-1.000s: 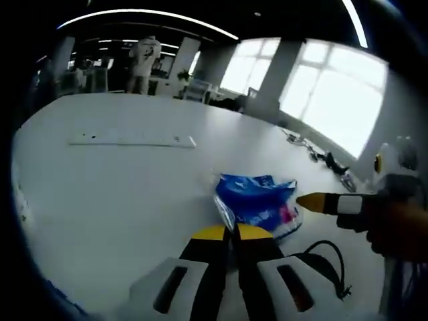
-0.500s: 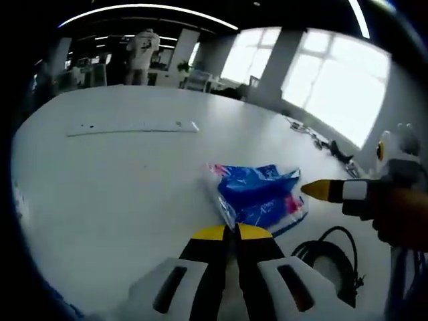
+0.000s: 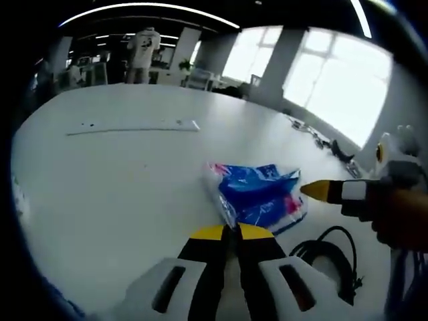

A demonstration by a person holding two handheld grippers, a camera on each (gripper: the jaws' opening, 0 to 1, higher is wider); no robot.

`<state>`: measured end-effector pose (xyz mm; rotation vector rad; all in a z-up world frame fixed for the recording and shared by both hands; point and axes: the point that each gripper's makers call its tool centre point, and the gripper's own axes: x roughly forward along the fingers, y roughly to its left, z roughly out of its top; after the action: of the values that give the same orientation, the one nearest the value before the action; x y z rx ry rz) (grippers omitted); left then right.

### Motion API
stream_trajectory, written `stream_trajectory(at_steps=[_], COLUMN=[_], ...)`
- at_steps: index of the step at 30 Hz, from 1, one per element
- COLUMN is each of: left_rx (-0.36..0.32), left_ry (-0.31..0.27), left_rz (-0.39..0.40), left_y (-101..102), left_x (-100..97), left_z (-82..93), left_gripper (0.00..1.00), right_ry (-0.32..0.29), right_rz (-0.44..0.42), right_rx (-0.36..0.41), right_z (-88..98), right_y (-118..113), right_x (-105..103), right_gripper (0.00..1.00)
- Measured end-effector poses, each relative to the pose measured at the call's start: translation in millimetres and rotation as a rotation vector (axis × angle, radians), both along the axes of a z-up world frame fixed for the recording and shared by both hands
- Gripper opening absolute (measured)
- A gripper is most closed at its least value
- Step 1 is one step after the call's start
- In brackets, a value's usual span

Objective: Arrange the tabletop items into an orderly group along one side of the table until the central work area is clear of visible clutter.

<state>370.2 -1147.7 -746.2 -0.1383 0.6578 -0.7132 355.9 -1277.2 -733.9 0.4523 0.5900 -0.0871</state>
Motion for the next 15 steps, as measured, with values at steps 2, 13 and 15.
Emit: stream_trajectory(at_steps=[2,13,15], left_rx=[0.019,0.008,0.003], left_ry=[-0.010,-0.031,-0.048], left_rz=[0.009,0.021,0.002], left_y=[5,18,17], left_x=[0.9,4.8,6.1], left_z=[1.0,15.8,20.7], left_gripper=[0.22,0.40,0.37], right_ry=[-0.013,-0.031,-0.025], right_rz=[0.009,0.027,0.037], right_rx=[-0.011,-0.055,-0.081], right_z=[2.0,13.8,13.3], right_y=[0,7,6], right_x=[-1,-1,-1], right_gripper=[0.00,0.32,0.29])
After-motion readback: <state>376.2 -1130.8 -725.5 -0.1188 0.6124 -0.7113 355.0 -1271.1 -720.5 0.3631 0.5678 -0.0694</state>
